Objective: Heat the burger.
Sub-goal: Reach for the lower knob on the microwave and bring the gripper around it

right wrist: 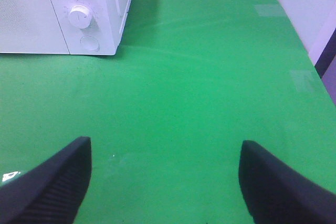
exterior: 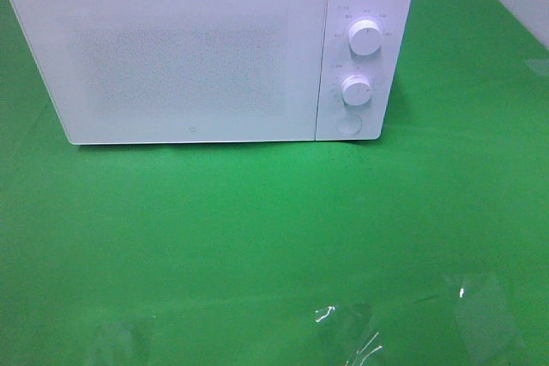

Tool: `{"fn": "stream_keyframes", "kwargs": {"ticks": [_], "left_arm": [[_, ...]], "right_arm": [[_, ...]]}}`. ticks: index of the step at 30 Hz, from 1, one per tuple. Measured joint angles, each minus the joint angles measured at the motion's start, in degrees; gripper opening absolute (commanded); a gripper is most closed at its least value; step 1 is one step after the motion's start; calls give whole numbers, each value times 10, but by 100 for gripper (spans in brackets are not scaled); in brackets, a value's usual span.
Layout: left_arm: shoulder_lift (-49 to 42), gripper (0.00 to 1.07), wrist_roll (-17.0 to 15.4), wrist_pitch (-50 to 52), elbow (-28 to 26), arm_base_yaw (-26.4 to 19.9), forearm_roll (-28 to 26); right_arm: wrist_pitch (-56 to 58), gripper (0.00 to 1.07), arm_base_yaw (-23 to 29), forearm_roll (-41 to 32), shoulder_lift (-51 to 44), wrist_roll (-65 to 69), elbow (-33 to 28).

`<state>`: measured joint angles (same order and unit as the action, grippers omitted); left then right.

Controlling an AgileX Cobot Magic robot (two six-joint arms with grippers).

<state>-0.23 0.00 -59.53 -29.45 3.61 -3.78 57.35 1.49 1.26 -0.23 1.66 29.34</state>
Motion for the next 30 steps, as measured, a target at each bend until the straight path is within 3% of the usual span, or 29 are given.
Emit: {"fn": "stream_keyframes", "kwargs": {"ticks": [8, 12, 30], "left_arm": [[0, 82, 0, 0, 0, 0, 0], [0, 82, 0, 0, 0, 0, 0], [0, 82, 0, 0, 0, 0, 0]], "right_arm": [[-69, 73, 0, -3, 6, 2, 9], [-120, 73, 0, -3, 53, 6, 7], [-454, 73, 0, -13, 262, 11, -85]]}}
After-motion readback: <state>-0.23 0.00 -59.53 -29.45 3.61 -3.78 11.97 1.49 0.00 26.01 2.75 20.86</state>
